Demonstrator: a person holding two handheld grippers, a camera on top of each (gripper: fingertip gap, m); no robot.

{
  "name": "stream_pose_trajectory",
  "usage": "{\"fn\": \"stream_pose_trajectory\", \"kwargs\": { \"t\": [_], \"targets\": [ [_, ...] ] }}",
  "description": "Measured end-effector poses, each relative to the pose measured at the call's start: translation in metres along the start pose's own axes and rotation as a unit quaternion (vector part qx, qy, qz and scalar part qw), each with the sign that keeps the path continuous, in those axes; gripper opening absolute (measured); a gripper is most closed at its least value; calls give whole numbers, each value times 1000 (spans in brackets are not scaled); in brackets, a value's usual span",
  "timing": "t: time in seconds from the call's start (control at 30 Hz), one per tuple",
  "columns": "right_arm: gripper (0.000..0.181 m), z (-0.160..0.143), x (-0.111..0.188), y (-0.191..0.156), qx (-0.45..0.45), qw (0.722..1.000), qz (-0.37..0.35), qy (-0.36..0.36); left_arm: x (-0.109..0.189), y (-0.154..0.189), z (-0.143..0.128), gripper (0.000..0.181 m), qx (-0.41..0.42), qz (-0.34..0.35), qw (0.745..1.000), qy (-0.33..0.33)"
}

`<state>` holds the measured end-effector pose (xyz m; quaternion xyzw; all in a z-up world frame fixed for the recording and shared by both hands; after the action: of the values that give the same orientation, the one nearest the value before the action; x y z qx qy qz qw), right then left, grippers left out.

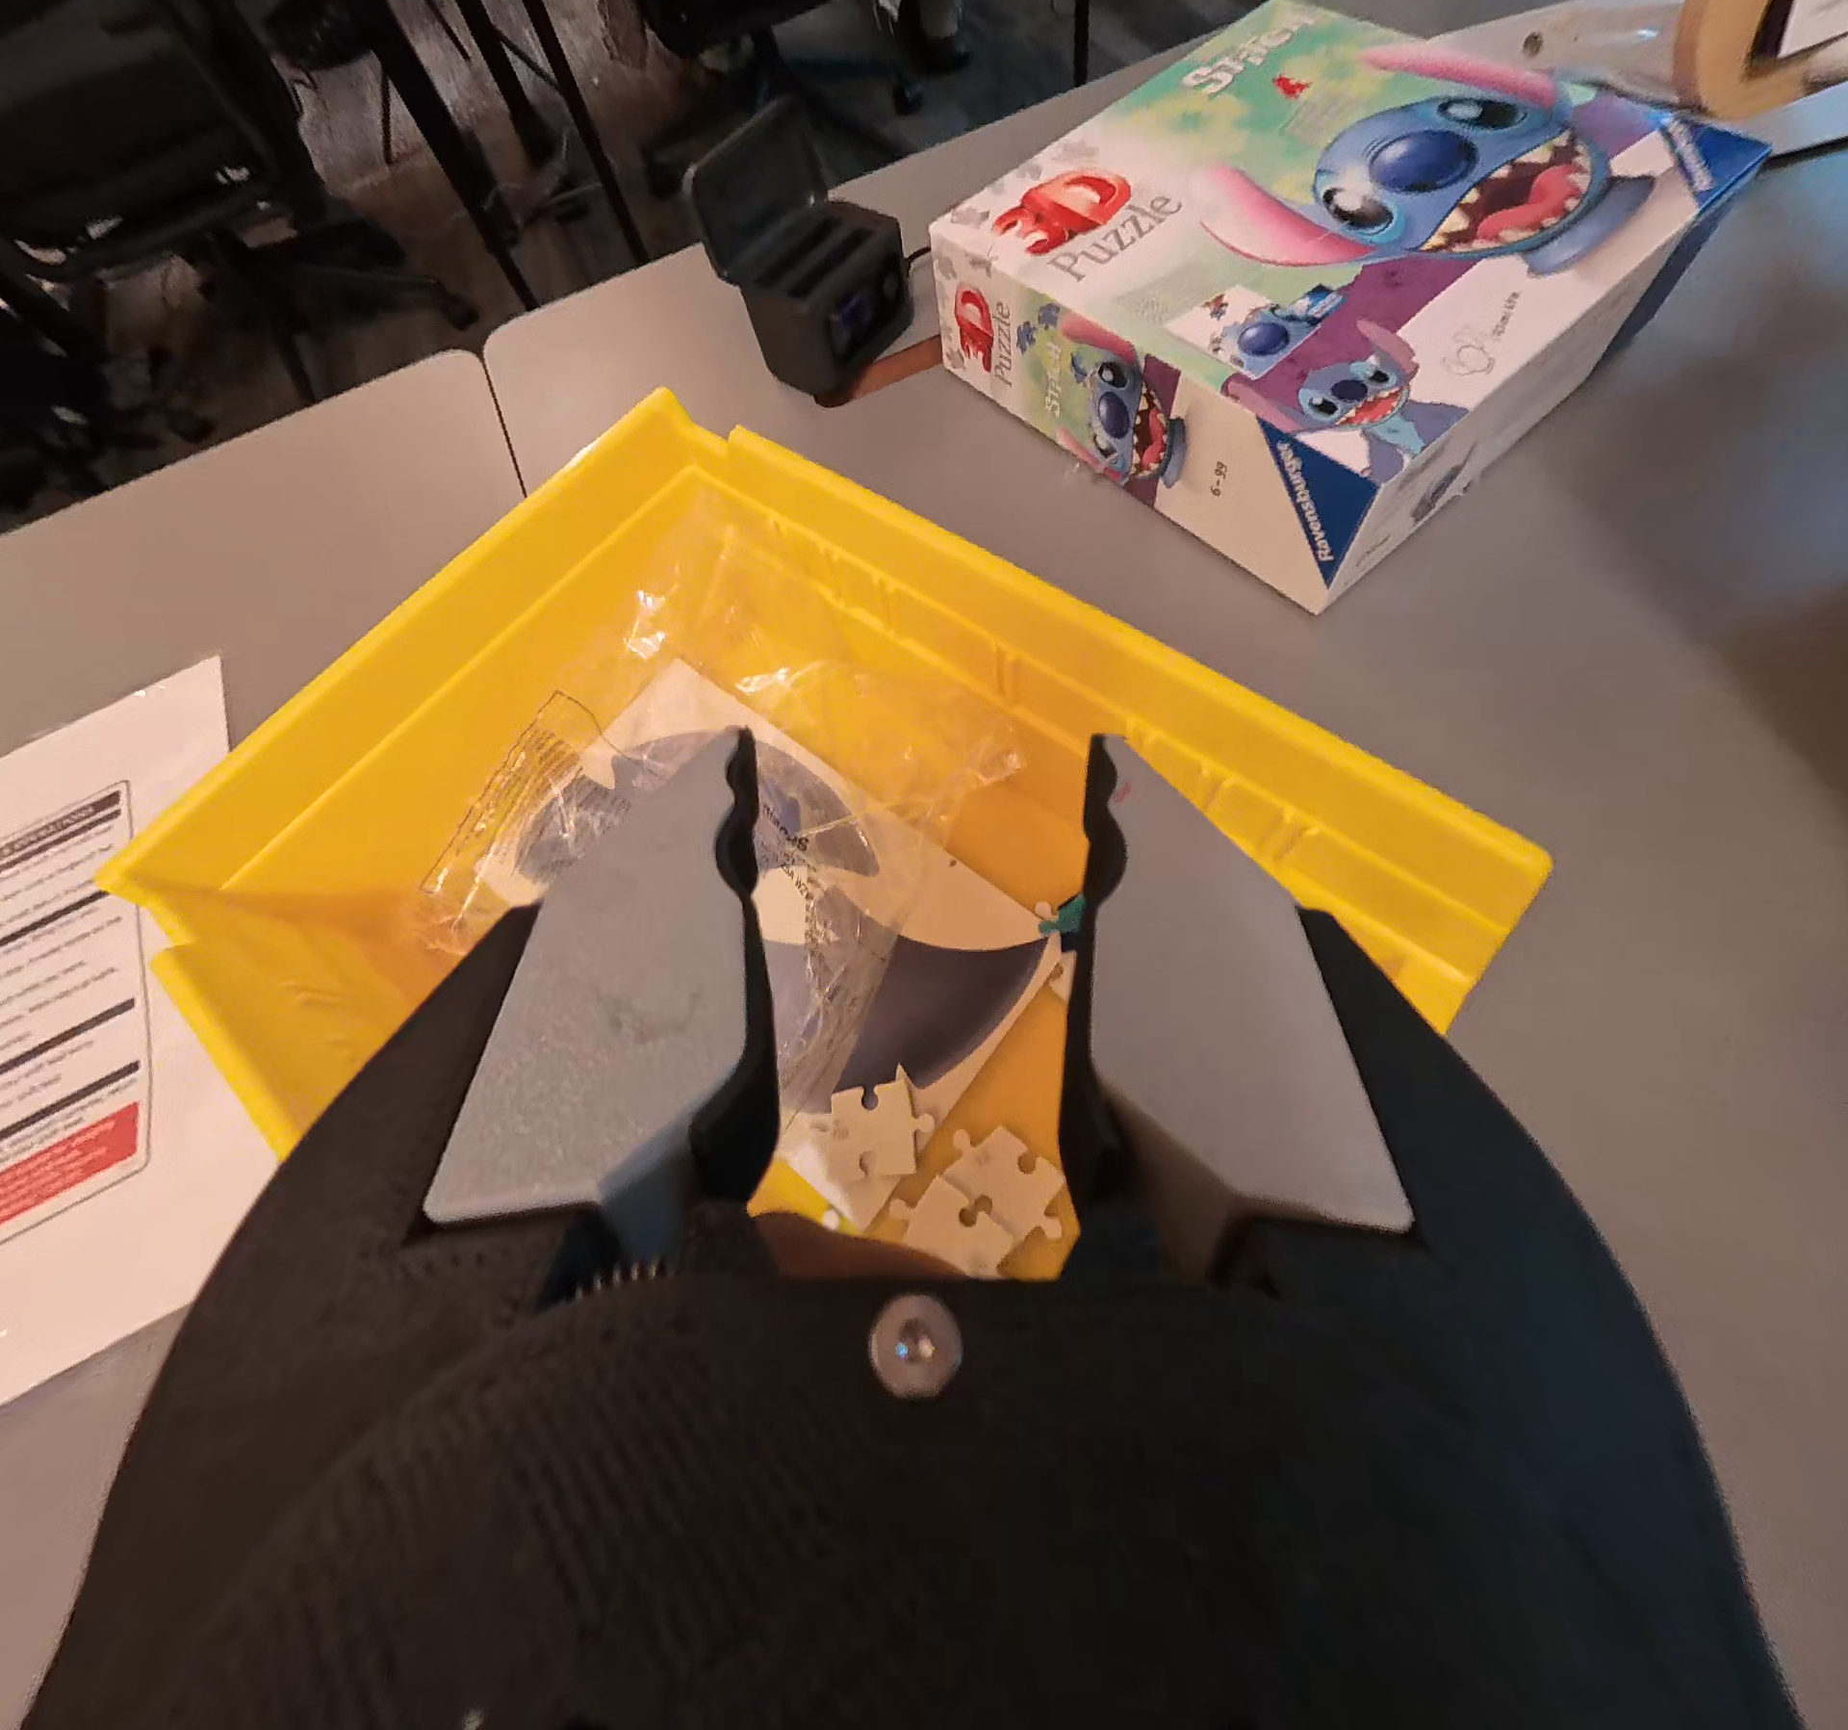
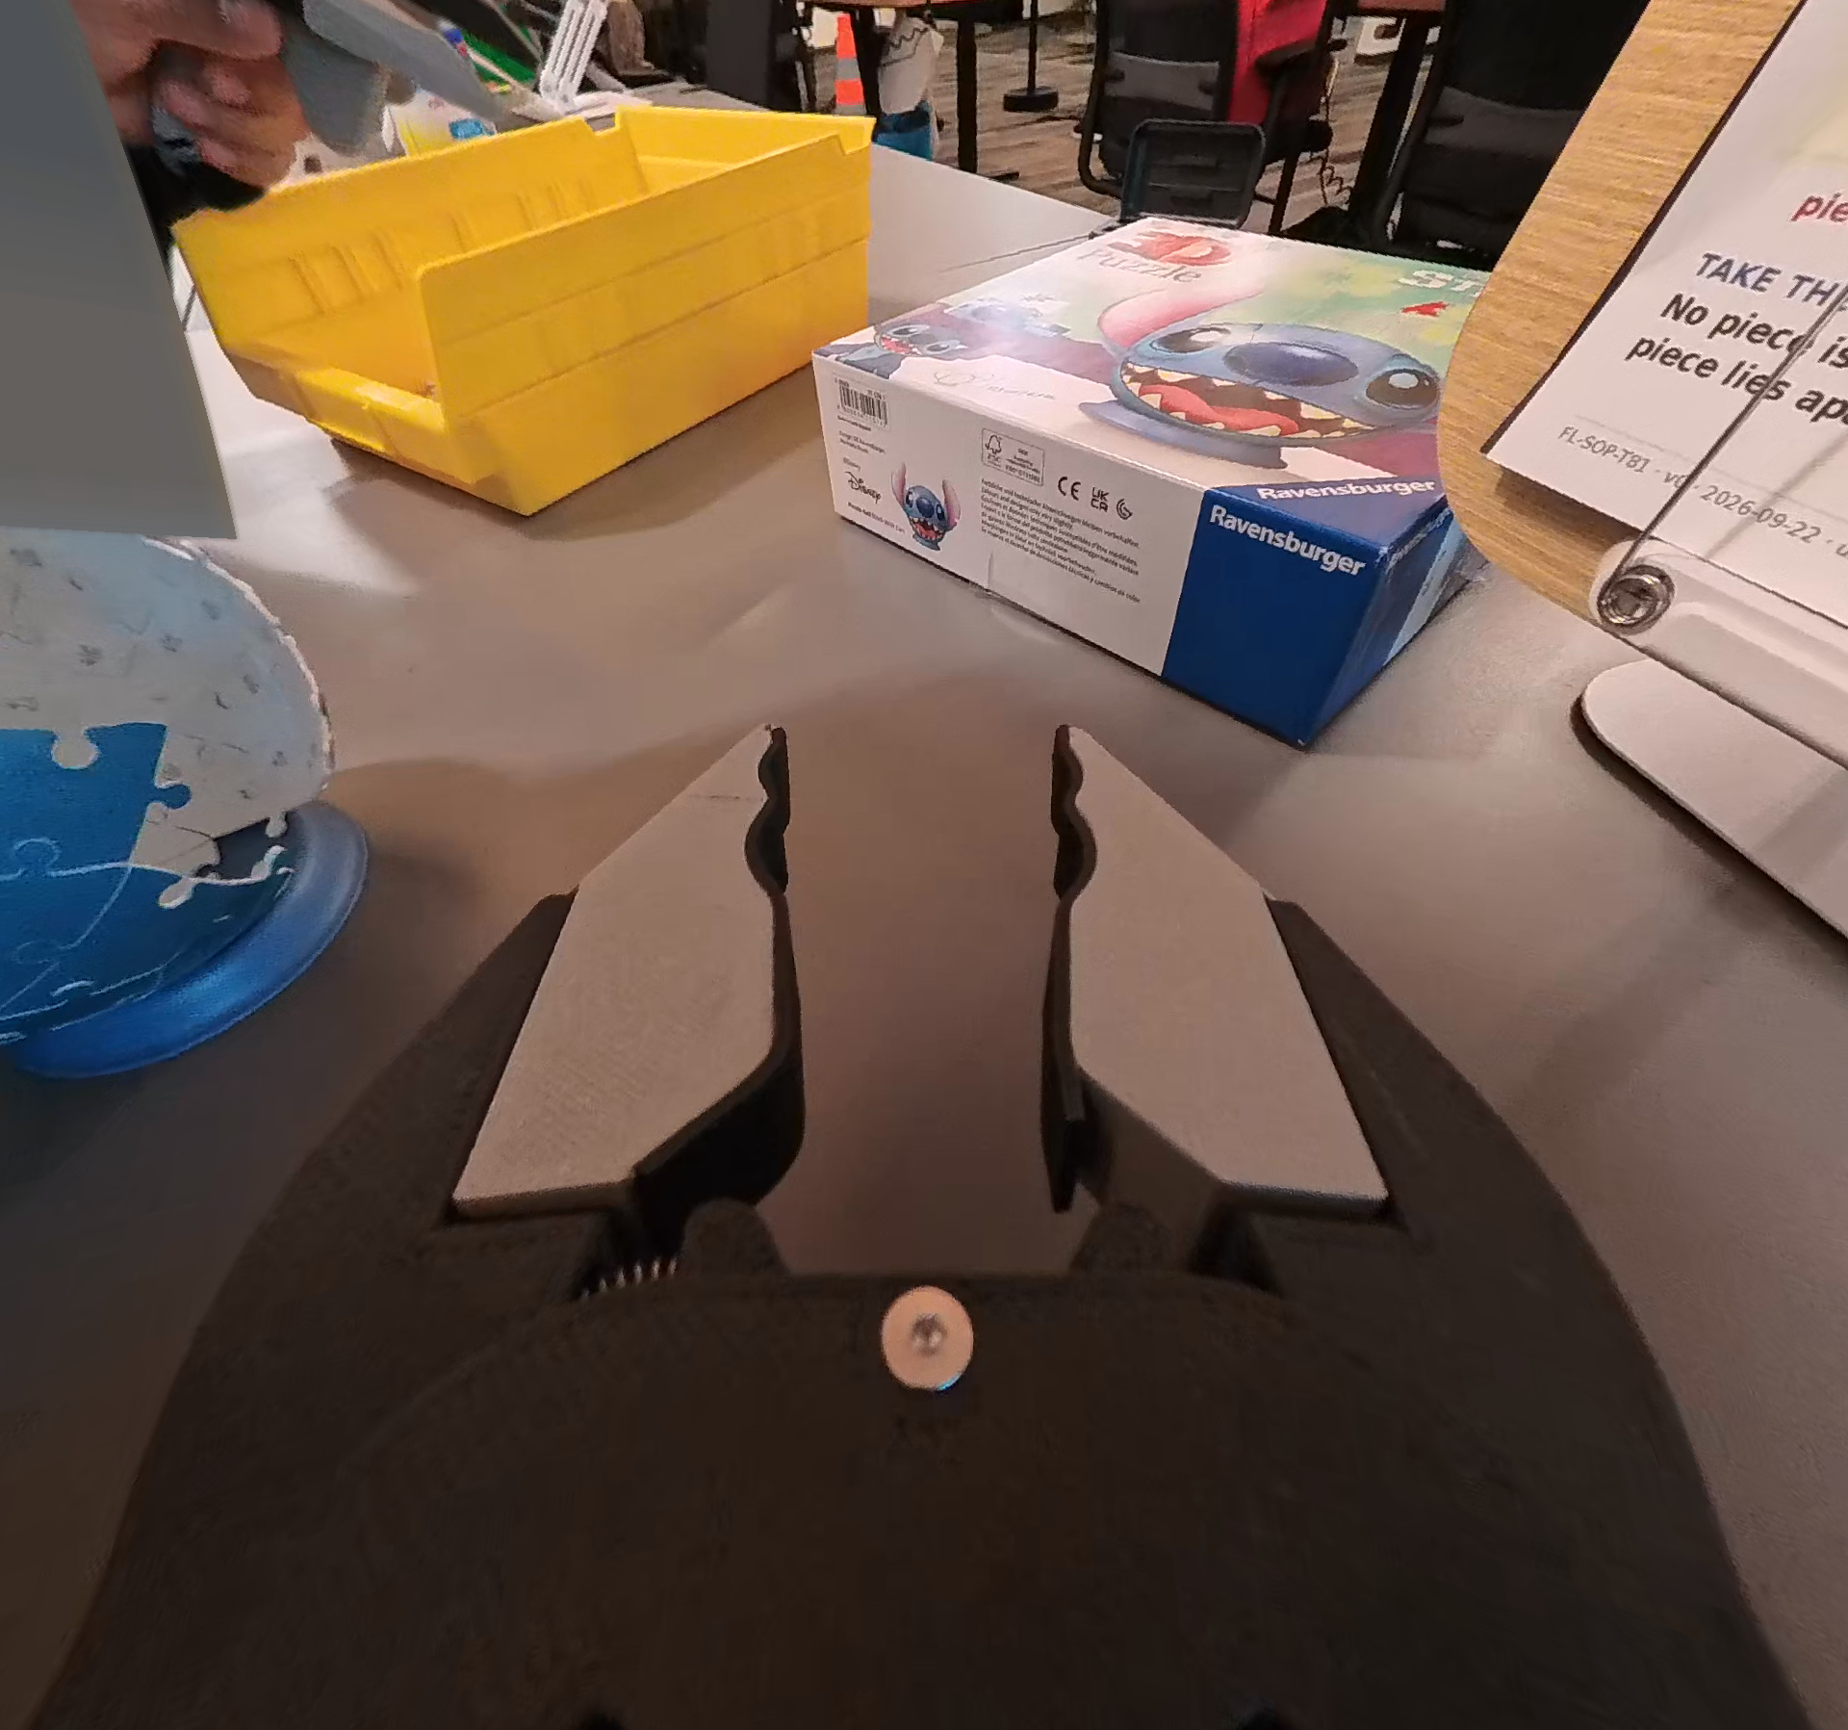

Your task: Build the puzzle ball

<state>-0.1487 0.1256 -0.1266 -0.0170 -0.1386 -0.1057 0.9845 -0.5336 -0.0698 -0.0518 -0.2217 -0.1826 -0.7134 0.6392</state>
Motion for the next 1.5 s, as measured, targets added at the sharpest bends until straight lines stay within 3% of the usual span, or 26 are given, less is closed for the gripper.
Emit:
{"fn": "stream_pose_trajectory", "kwargs": {
  "t": [0.13,0.33,0.47,0.7,0.8,0.9,0.93,1.1,1.17,1.27,1.37,1.5],
  "targets": [
    [50,0,-1,0,4,1000,-3,-3,8,-9,-2,64,13,50,999,9],
    [51,0,-1,0,1,1000,-5,-3,-1,-5,-11,62,16,22,1000,-6],
    [51,-1,-2,1,1,1000,-7,-6,-10,16,-13,46,-39,-36,998,-32],
    [50,-1,-1,0,0,1000,-3,-5,-41,46,-38,48,-113,-149,963,-195],
    [50,-1,-1,0,-1,1000,-1,-4,-60,47,-53,47,-140,-149,944,-258],
    [49,-1,-1,0,-2,1000,2,-4,-76,40,-71,32,-167,-131,922,-323],
    [49,-1,-1,0,-3,1000,2,-3,-79,37,-76,19,-179,-129,915,-337],
    [48,0,0,1,-9,1000,6,-1,-80,36,-75,11,-188,-129,919,-323],
    [47,0,0,1,-13,1000,10,1,-74,34,-67,1,-182,-113,929,-300],
    [47,1,1,1,-20,1000,17,3,-59,32,-52,0,-144,-131,947,-255],
    [46,1,1,-1,-23,999,24,4,-44,37,-36,0,-77,-186,959,-201],
    [45,1,2,-4,-25,999,35,4,-20,48,-8,0,45,-312,944,-93]
  ]
}}
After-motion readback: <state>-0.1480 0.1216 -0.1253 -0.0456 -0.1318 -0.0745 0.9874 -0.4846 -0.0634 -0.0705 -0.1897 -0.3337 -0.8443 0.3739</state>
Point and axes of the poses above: each gripper's, where its closed fingertips meet, x back along the fingers, z out of its top, y = z × x across the jaws, the point moved 5 cm from there along x, back along the fingers, and after that the axes turned 11 degrees about -z, right-handed, at the moved point
